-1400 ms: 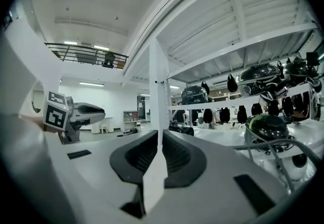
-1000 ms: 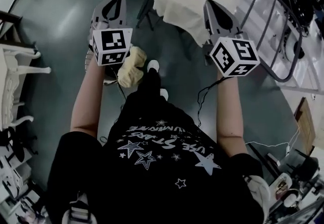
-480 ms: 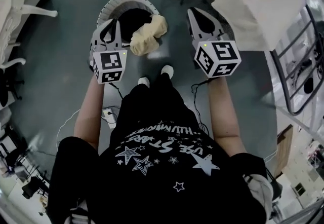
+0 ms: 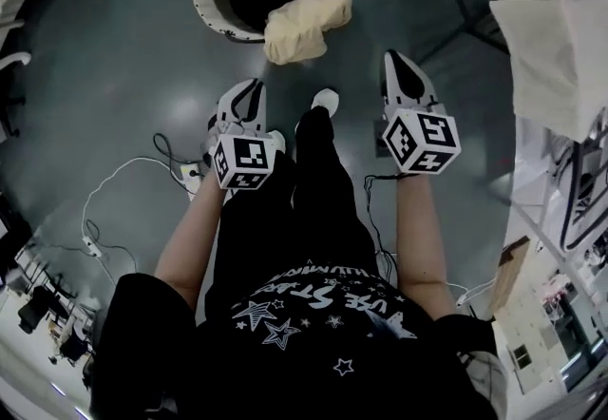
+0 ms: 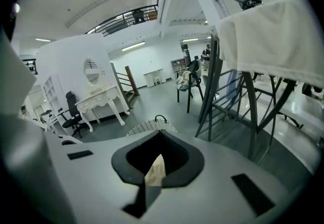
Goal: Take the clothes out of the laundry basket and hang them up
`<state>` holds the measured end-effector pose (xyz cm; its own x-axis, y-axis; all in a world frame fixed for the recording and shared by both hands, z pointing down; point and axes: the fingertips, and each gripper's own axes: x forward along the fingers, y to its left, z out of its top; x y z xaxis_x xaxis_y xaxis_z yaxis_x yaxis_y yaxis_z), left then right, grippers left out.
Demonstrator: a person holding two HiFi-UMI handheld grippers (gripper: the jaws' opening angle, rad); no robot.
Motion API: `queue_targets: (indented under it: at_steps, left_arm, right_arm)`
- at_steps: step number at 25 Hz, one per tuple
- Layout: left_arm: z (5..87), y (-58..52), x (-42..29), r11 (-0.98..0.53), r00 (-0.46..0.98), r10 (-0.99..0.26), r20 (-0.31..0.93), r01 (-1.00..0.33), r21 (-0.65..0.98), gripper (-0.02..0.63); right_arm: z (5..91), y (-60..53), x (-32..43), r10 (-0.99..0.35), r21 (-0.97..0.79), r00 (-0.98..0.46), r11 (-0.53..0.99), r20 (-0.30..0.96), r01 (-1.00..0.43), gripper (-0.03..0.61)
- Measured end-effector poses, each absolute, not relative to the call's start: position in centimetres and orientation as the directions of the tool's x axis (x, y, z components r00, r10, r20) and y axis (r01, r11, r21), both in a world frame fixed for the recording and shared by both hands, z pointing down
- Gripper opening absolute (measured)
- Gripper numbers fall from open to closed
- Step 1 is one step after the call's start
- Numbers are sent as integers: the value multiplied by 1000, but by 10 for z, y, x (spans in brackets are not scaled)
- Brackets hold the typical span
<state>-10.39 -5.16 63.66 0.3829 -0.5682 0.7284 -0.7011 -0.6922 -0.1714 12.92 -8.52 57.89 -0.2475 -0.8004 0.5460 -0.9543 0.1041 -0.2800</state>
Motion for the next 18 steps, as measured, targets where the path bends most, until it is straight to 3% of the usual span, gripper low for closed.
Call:
queue_targets:
  at_steps: [2,7,18]
  left_arm:
    - [667,-34,-105,-699,396,-539,743,-702,-133,39]
    - [754,-1,-101,-702,437,-442,783,-713,2,151]
    - [923,-3,-99,-554,547,-304,780,-767,323,244]
  right_arm:
    - [604,-69,120,-790,-282,-241,90,564,-955,9]
    - [661,-31,114,-778,-250,-193,48,598,-967,9]
    - [793,5,110,-740,-248,-161,-8,653,-969,9]
